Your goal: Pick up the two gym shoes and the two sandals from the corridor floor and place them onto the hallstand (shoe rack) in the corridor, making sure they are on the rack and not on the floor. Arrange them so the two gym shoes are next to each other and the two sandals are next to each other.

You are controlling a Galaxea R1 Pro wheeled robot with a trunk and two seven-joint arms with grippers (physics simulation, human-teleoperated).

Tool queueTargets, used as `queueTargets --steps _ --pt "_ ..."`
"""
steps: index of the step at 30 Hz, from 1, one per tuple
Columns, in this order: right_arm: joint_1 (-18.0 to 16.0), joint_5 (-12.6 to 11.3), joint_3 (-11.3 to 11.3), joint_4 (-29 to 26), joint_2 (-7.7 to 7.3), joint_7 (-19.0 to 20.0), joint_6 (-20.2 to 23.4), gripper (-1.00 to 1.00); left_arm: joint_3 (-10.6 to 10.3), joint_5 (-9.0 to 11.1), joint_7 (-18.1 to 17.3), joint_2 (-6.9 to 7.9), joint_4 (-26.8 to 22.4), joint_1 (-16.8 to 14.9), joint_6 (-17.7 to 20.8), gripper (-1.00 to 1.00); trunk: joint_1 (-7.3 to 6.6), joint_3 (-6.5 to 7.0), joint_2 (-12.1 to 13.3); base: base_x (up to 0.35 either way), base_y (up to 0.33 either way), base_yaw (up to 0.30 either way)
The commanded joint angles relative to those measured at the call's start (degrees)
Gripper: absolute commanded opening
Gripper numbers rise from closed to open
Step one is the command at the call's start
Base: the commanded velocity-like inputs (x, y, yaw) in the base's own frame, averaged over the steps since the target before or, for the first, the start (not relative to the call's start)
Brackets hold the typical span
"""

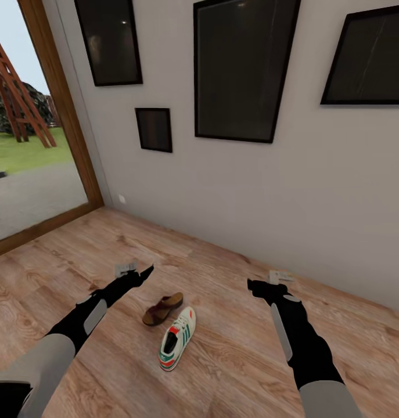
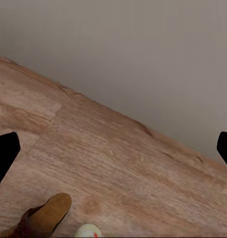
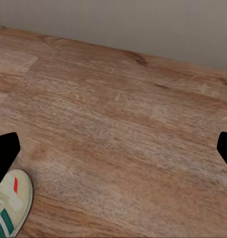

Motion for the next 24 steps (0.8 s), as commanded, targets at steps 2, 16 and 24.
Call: queueTargets --steps 2,16,24 --pt "0.0 0.0 -0.1 -0.5 0.07 -0.2 0.5 1.00 -0.5 -2.4 0.0 0.03 1.2 0.0 -0.4 1.00 0.01 -0.05 0.0 0.220 0.248 -0.024" --pt "0.0 0.0 -0.1 -0.8 0.05 -0.2 0.6 1.00 -0.5 -5.6 0.2 -0.37 6.2 0.0 -0.9 1.00 0.01 -0.05 0.0 0.143 0.155 -0.228" --pt "0.0 0.0 -0.2 -0.9 0.05 -0.2 0.6 1.00 -0.6 -5.7 4.9 -0.45 16.8 0.0 -8.1 1.00 0.01 -0.05 0.0 0.002 0.002 -0.093"
